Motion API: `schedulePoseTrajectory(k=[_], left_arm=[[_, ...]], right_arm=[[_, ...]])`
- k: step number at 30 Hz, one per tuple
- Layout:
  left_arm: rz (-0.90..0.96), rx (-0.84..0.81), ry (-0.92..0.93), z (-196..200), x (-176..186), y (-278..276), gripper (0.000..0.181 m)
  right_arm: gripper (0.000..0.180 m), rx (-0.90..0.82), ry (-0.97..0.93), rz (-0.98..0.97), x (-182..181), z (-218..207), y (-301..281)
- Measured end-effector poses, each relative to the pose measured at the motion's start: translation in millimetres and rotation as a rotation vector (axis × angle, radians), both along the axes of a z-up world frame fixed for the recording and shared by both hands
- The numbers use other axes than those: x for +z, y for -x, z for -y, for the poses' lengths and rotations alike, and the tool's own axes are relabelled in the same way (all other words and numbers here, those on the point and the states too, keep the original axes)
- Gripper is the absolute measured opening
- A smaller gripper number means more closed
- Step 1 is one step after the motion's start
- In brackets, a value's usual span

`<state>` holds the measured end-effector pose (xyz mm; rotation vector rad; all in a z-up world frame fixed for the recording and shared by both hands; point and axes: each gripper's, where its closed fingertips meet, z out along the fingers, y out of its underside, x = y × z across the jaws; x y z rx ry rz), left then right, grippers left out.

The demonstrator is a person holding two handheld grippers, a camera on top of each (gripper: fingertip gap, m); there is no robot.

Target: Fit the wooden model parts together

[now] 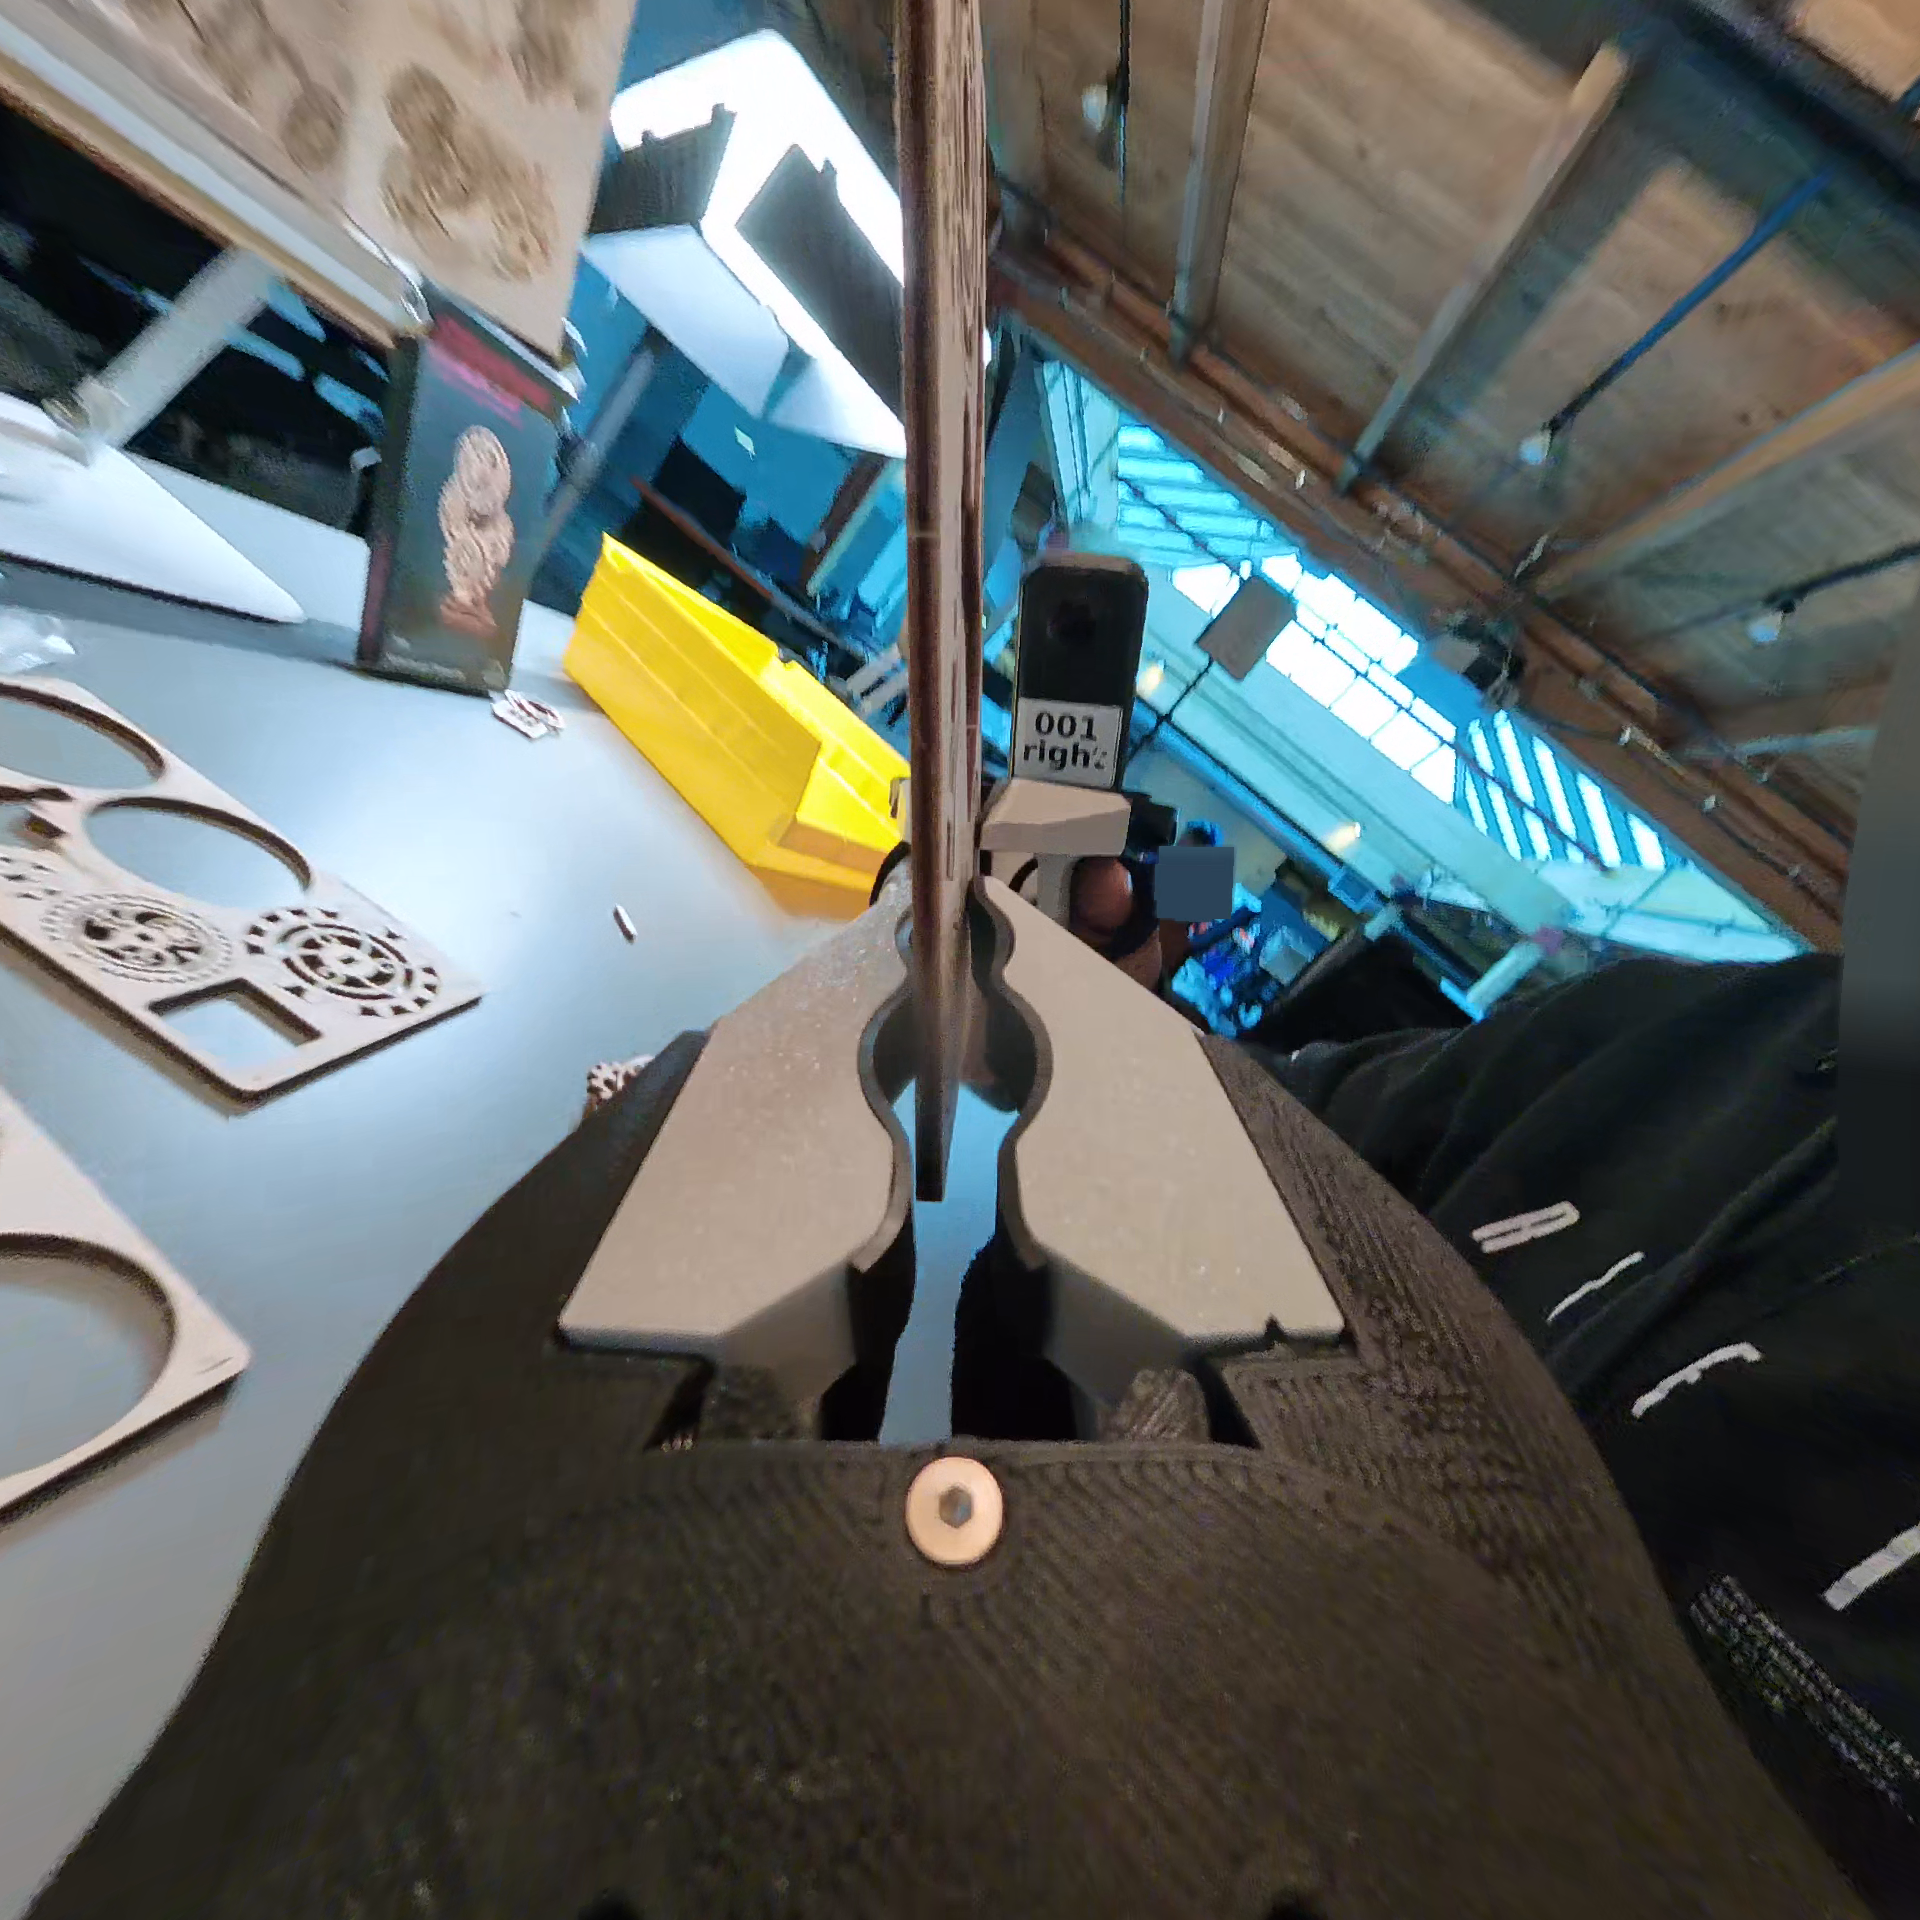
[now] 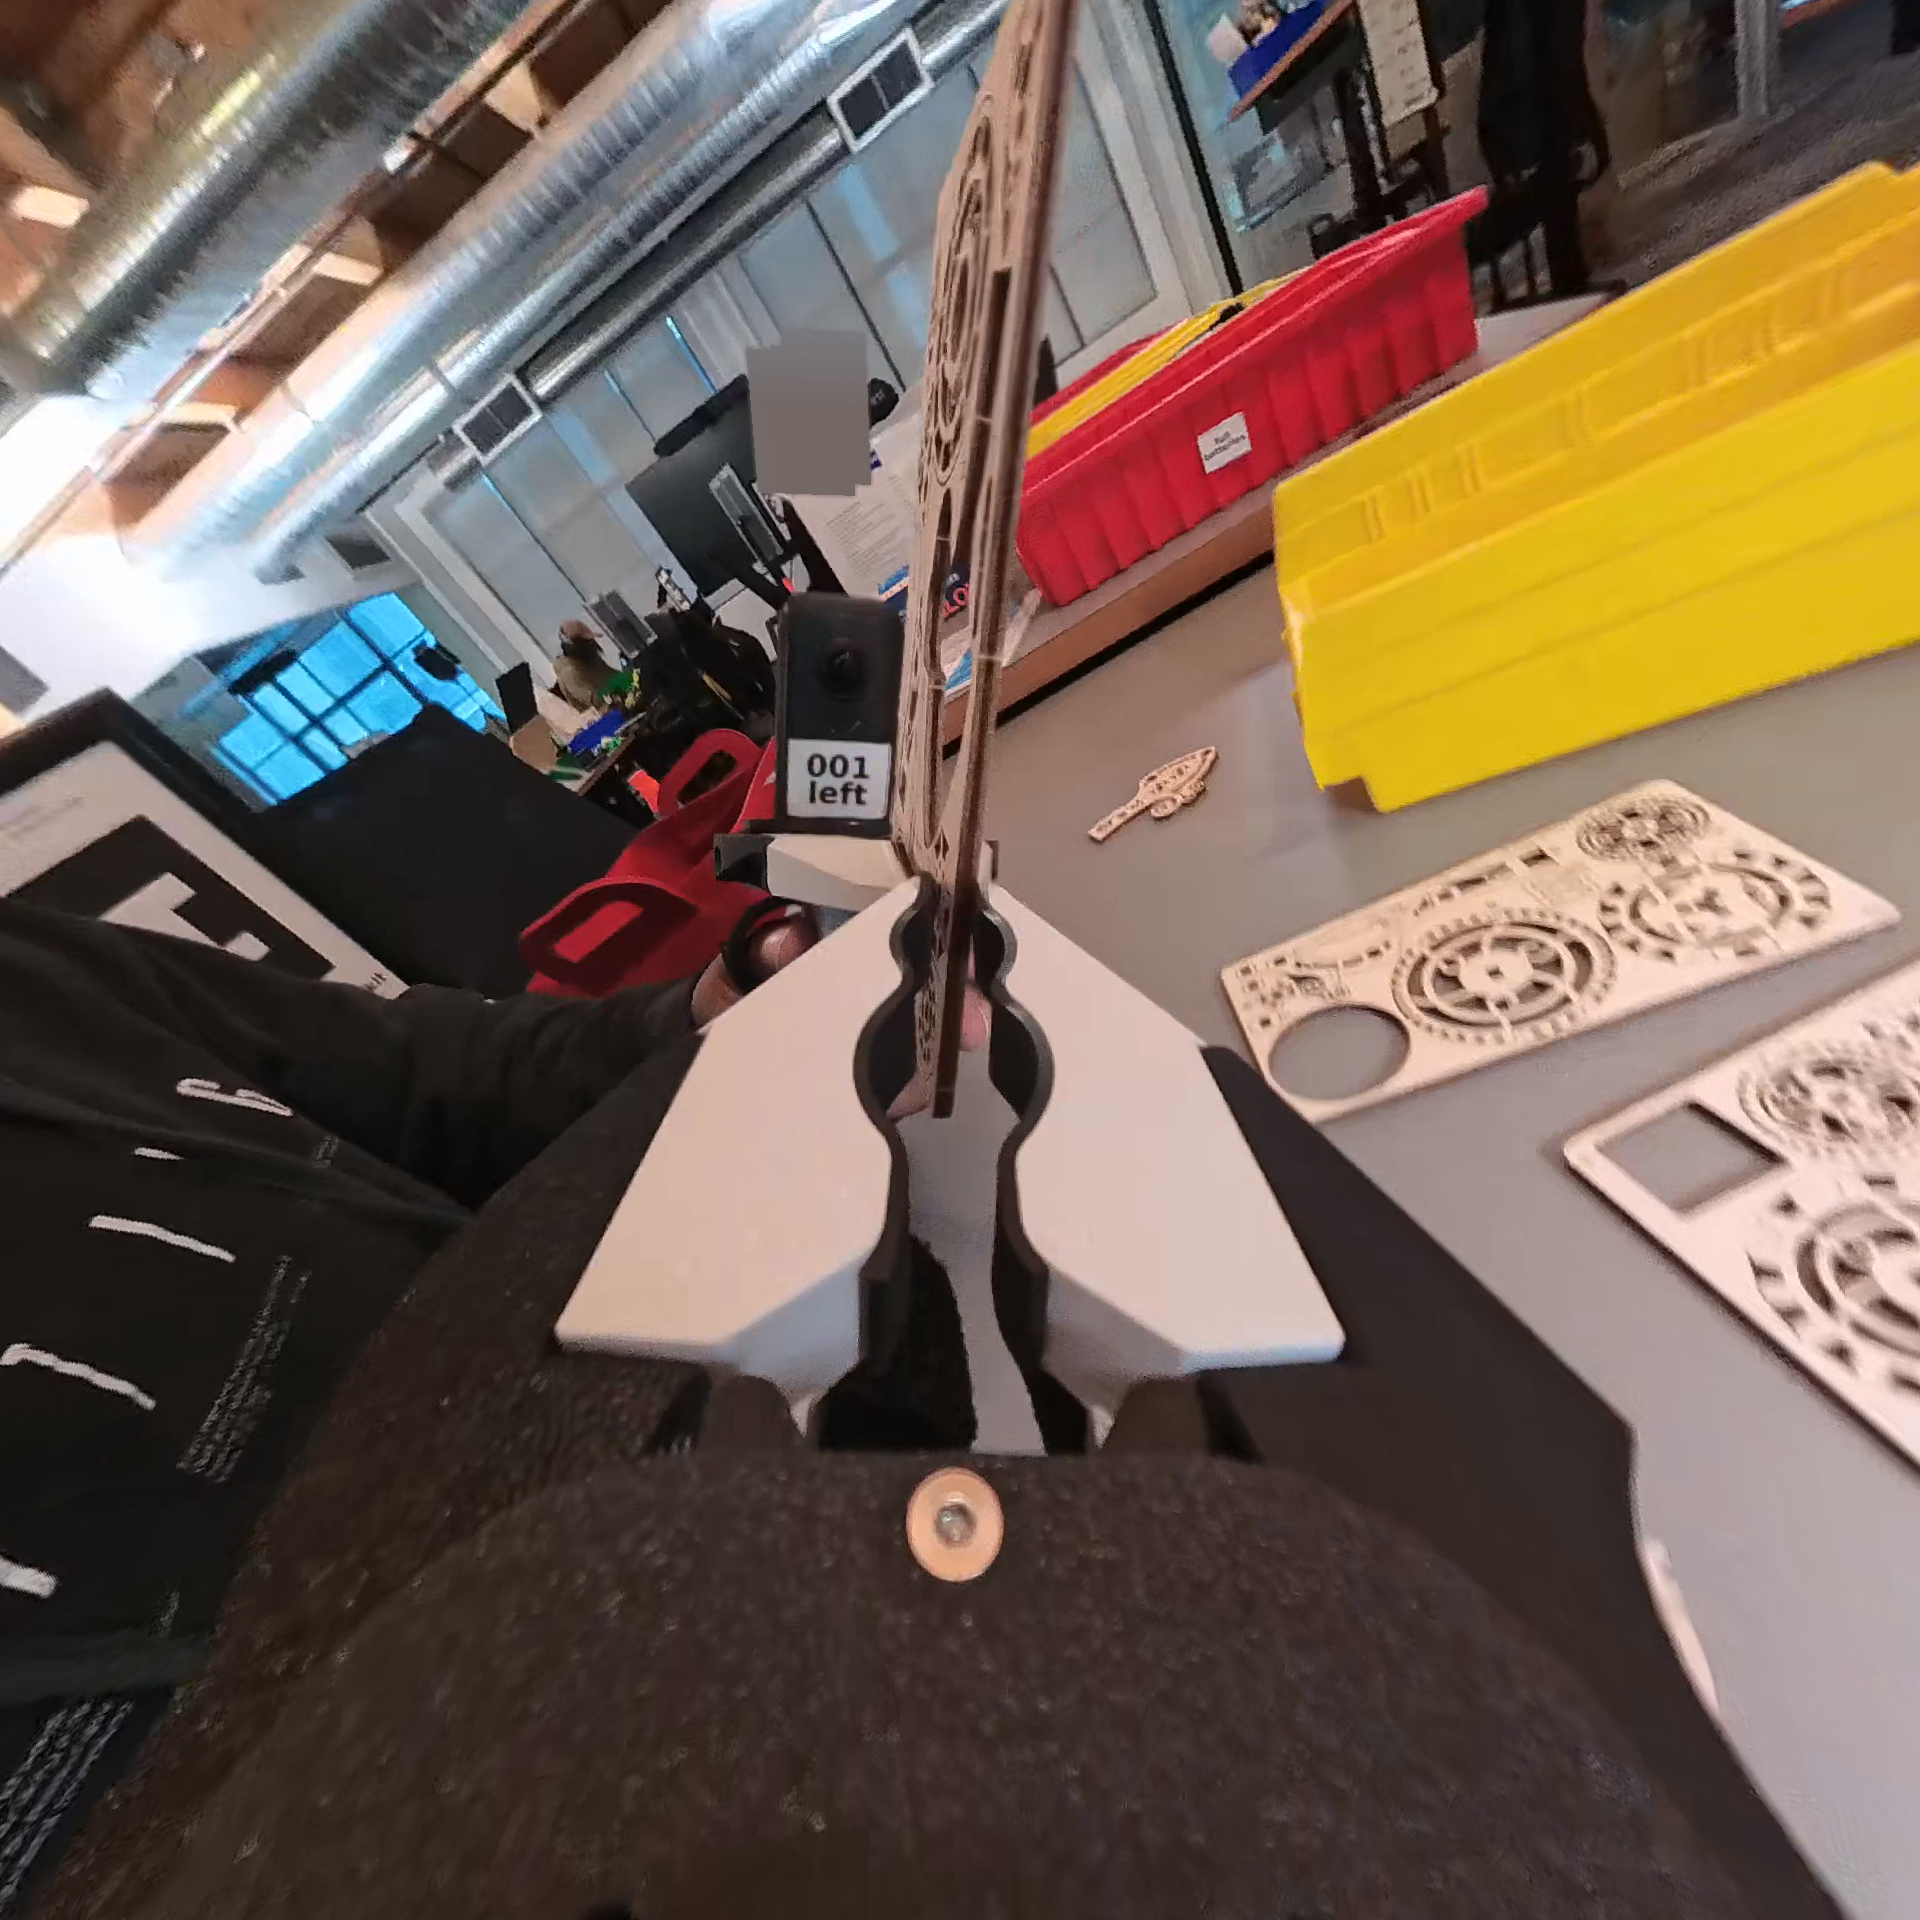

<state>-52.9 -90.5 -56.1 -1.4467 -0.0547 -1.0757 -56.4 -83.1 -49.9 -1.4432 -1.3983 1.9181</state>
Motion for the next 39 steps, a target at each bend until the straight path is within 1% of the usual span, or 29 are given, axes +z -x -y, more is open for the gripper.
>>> schedulePoseTrajectory(k=[5,7,9,13,15,20,23,30,35,37,39], left_arm=[[-0.103,-0.210,0.133,-28,-27,-48,0.009],[-0.109,-0.257,0.143,-38,-32,-62,0.008],[-0.086,-0.292,0.137,-47,-33,-75,0.002],[-0.116,-0.276,0.150,-61,-47,-88,0.001],[-0.136,-0.264,0.149,-63,-53,-89,0.002],[-0.172,-0.228,0.122,-62,-56,-83,0.002],[-0.181,-0.217,0.141,-60,-62,-80,0.002],[-0.141,-0.220,0.186,-57,-67,-78,0.002],[-0.132,-0.230,0.202,-53,-69,-84,0.002],[-0.166,-0.228,0.208,-51,-73,-91,0.003],[-0.150,-0.255,0.198,-47,-66,-94,0.002]], right_arm=[[0.002,-0.049,0.048,0.055,-20,-25,-41],[0.001,-0.064,0.066,0.075,-28,-32,-54],[0.003,-0.095,0.080,0.085,-33,-42,-65],[0.006,-0.139,0.077,0.108,-48,-60,-78],[0.006,-0.129,0.083,0.108,-55,-63,-80],[0.005,-0.090,0.117,0.101,-58,-62,-74],[0.004,-0.087,0.114,0.103,-64,-59,-71],[0.004,-0.107,0.097,0.115,-69,-57,-69],[0.005,-0.143,0.110,0.146,-72,-54,-74],[0.002,-0.214,0.027,0.185,-80,-57,-77],[0.002,-0.217,0.062,0.154,-72,-51,-83]])
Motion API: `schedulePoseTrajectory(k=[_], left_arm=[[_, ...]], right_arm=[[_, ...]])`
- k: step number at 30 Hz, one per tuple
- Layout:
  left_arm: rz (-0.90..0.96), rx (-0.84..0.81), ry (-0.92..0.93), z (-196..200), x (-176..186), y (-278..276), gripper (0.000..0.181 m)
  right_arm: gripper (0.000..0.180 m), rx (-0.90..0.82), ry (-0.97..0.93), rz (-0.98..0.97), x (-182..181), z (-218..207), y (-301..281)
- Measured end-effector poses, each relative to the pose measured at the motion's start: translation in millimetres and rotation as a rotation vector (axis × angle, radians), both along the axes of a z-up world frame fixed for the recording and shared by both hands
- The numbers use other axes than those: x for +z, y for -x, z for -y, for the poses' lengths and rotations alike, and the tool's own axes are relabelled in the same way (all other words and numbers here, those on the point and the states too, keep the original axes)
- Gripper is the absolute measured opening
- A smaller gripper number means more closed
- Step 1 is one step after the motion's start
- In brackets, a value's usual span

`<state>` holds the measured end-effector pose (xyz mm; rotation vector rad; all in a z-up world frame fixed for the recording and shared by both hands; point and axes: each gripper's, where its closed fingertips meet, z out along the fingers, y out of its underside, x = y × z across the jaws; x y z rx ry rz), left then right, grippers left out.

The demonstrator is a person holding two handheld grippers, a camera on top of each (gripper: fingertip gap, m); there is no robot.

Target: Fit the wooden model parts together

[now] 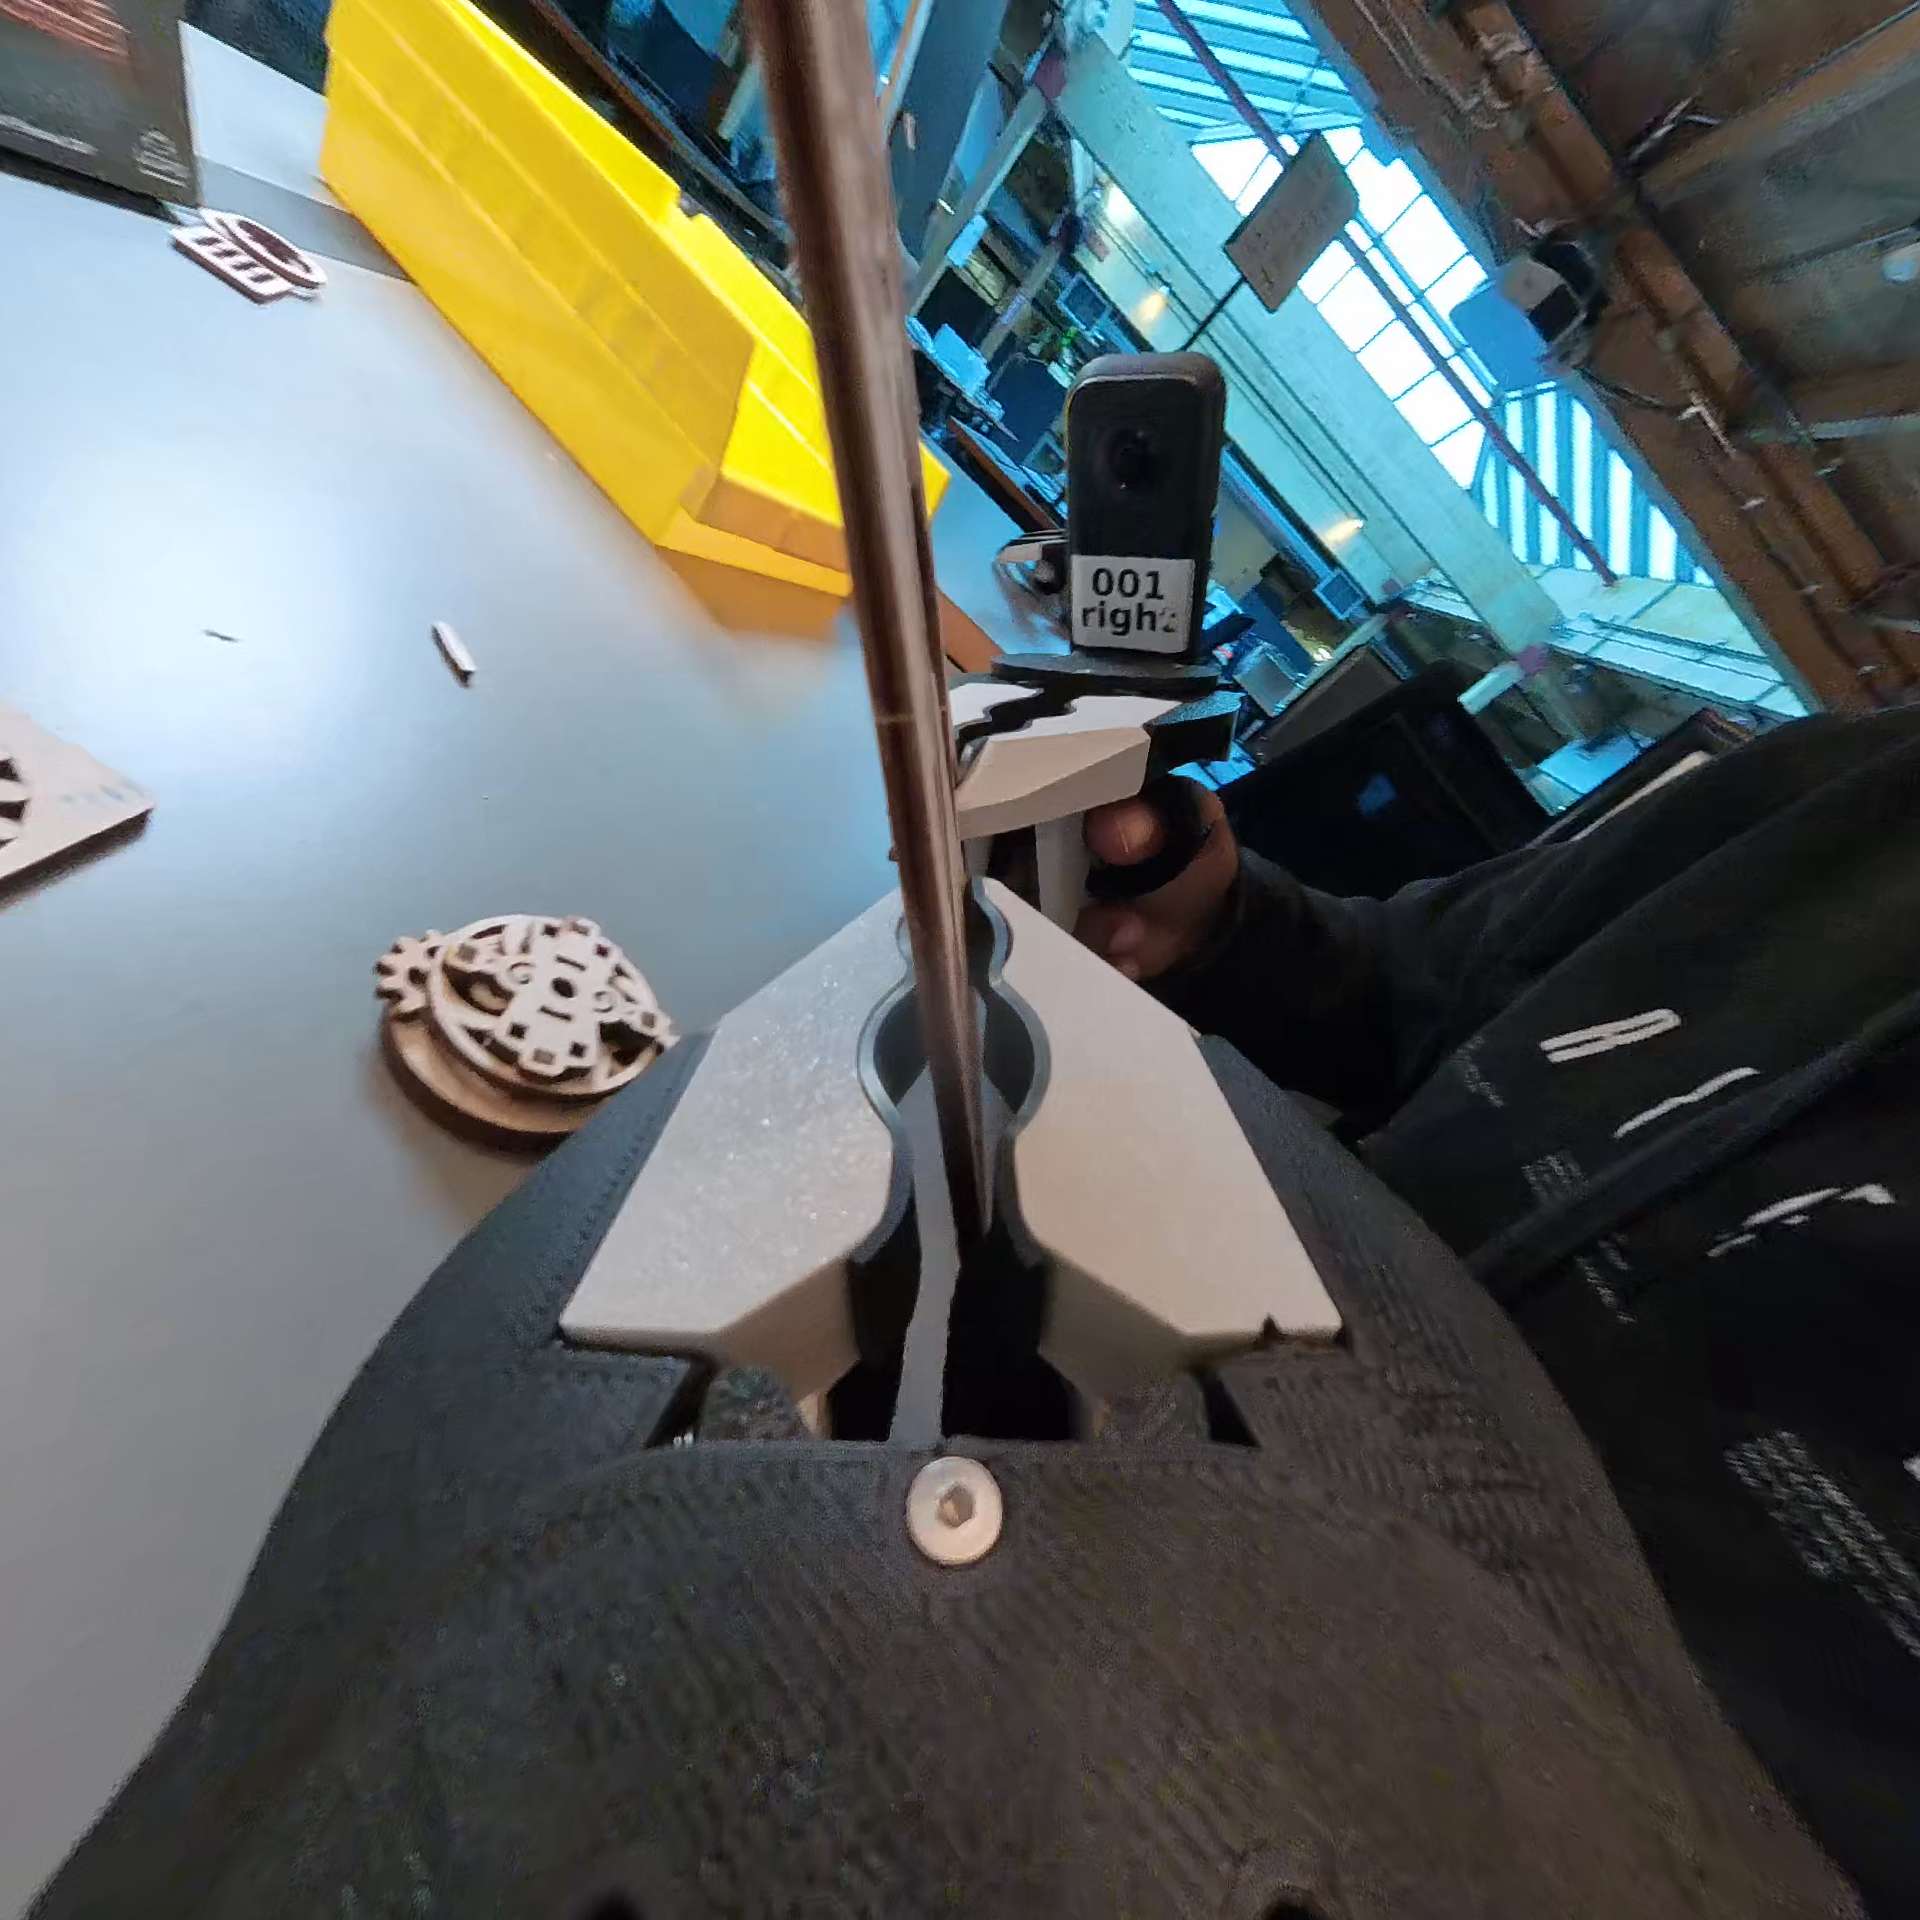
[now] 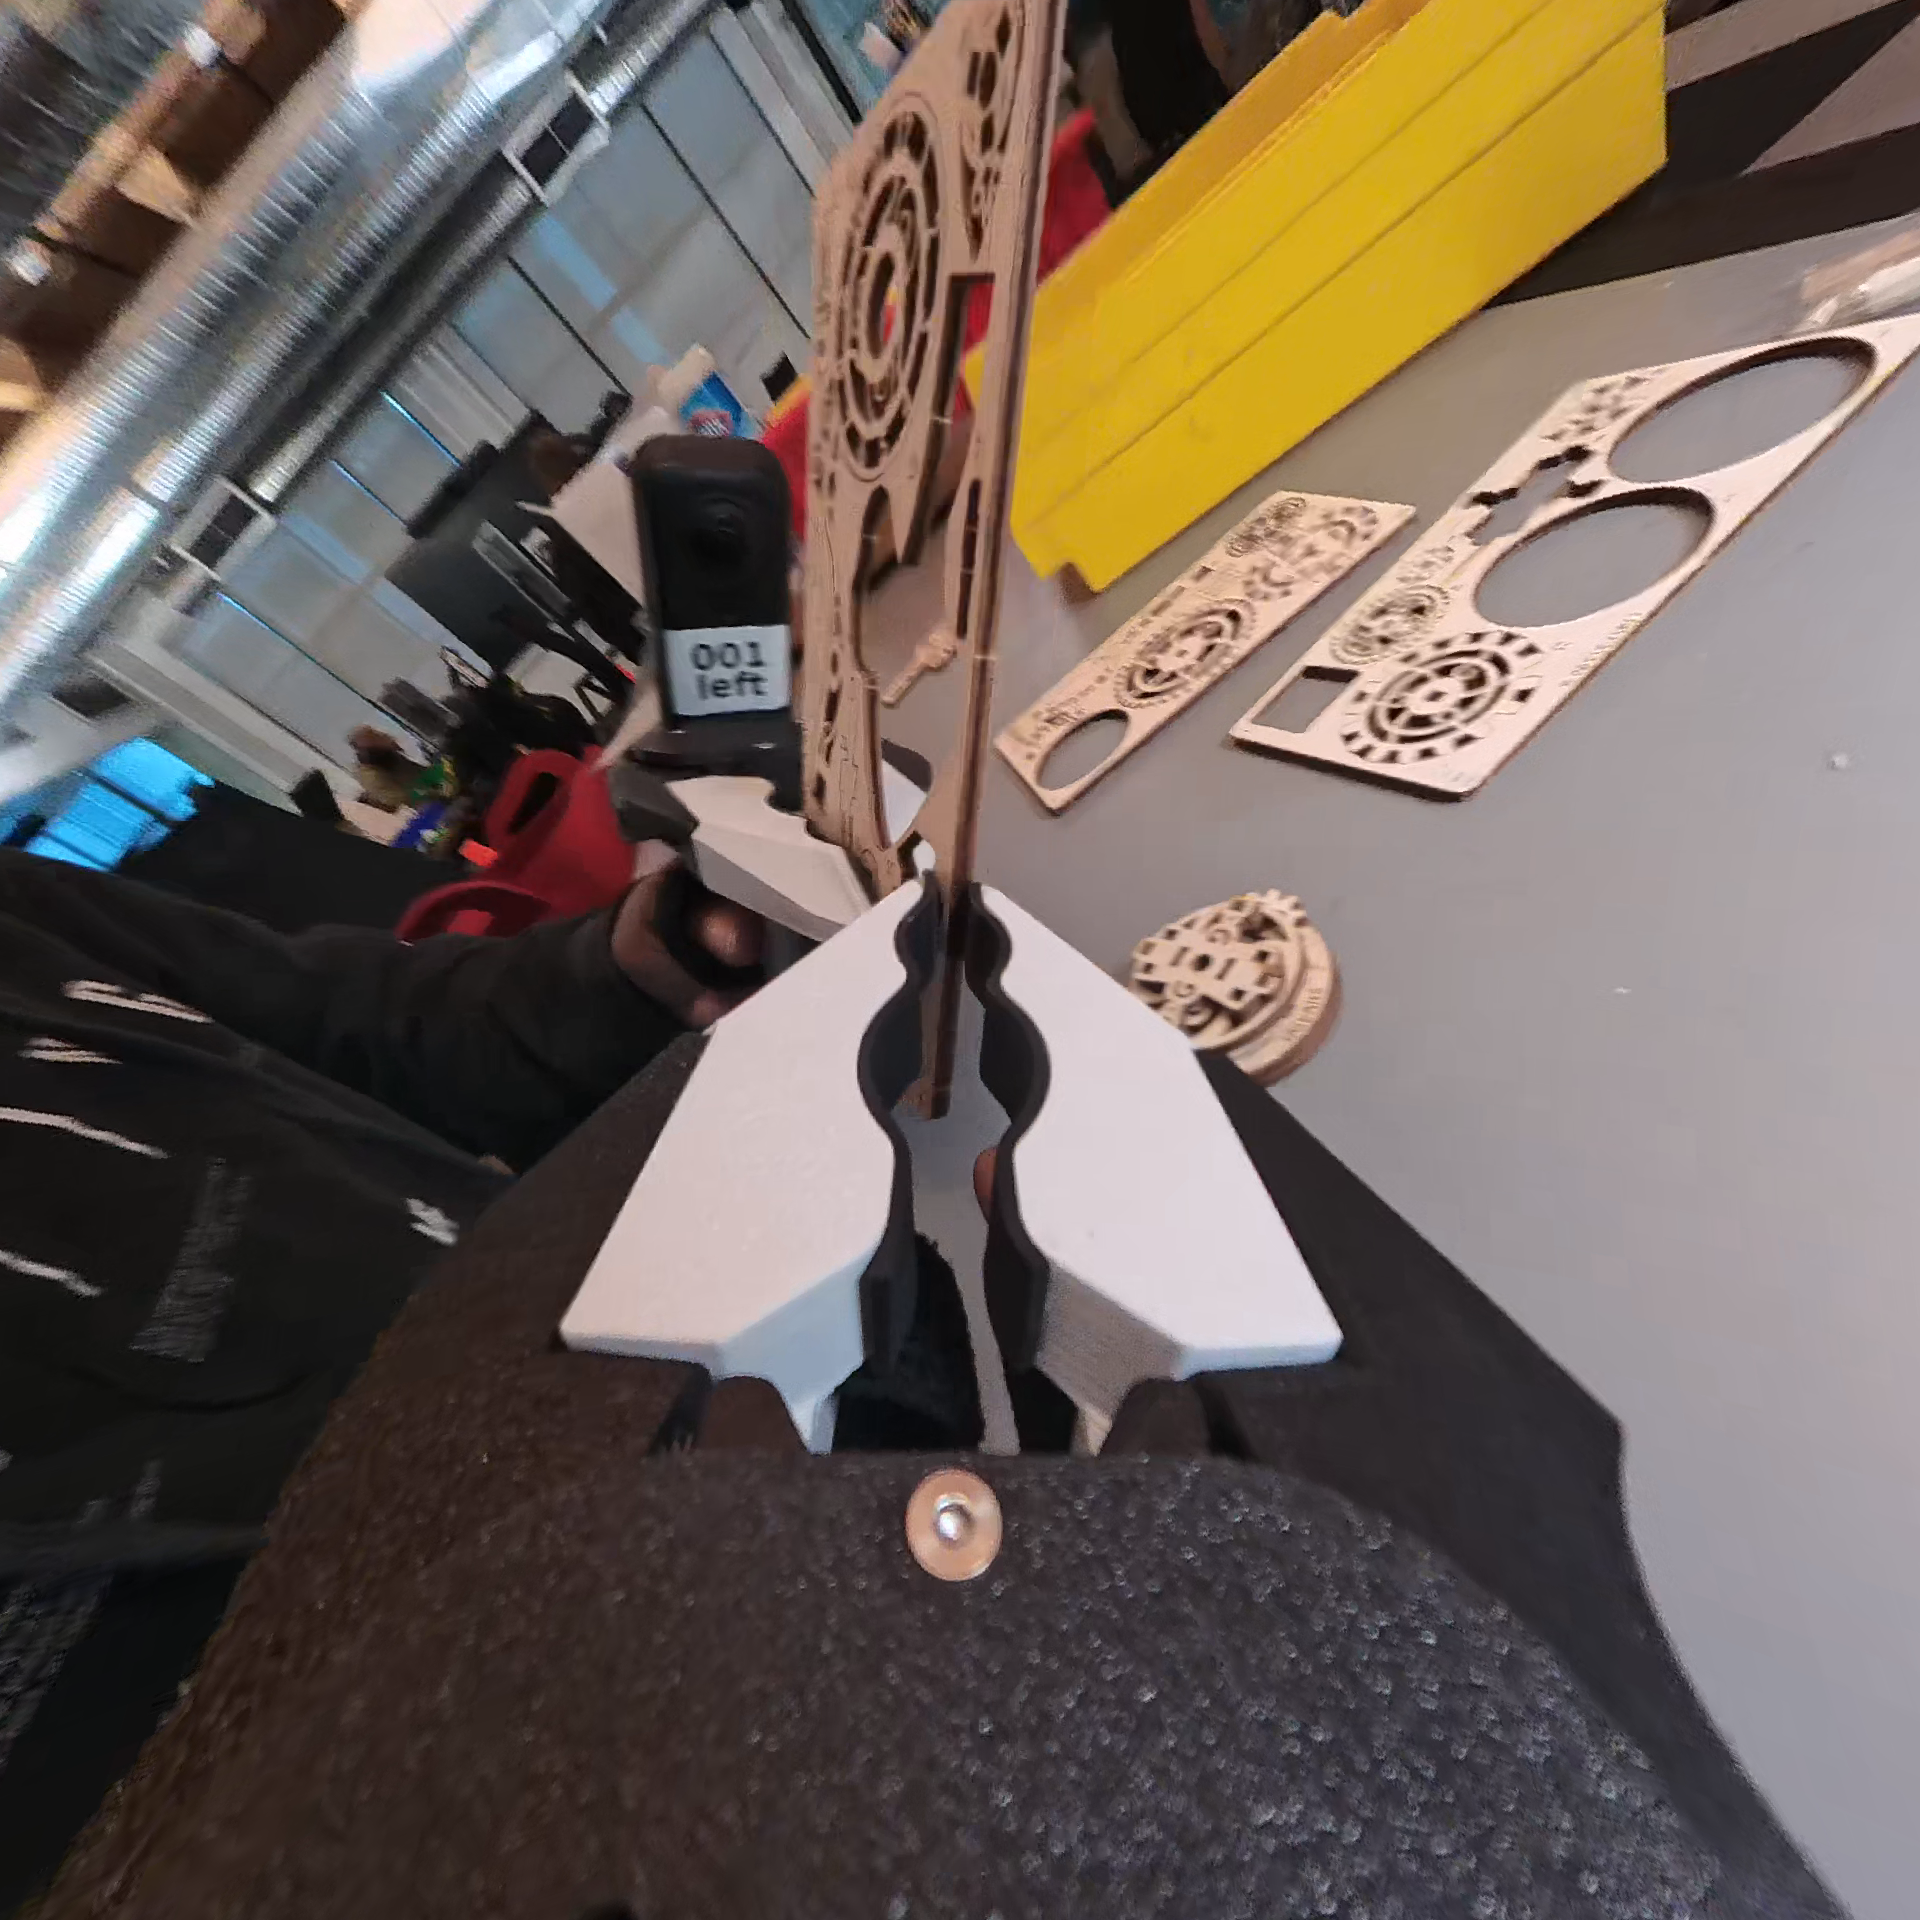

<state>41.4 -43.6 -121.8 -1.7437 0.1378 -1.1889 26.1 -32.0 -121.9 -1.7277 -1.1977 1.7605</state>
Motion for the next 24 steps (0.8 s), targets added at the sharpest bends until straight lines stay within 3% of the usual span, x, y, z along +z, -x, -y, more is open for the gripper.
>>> schedulePoseTrajectory(k=[5,15,24], left_arm=[[0.104,-0.056,0.012,1,9,-9,0.002],[0.142,-0.105,0.085,4,-3,-14,0.002],[0.107,-0.098,0.262,0,-30,-19,0.002]], right_arm=[[0.002,0.020,0.063,-0.080,13,3,-10],[0.002,0.111,0.095,0.012,-1,9,-15],[0.003,0.120,0.167,0.175,-30,5,-22]])
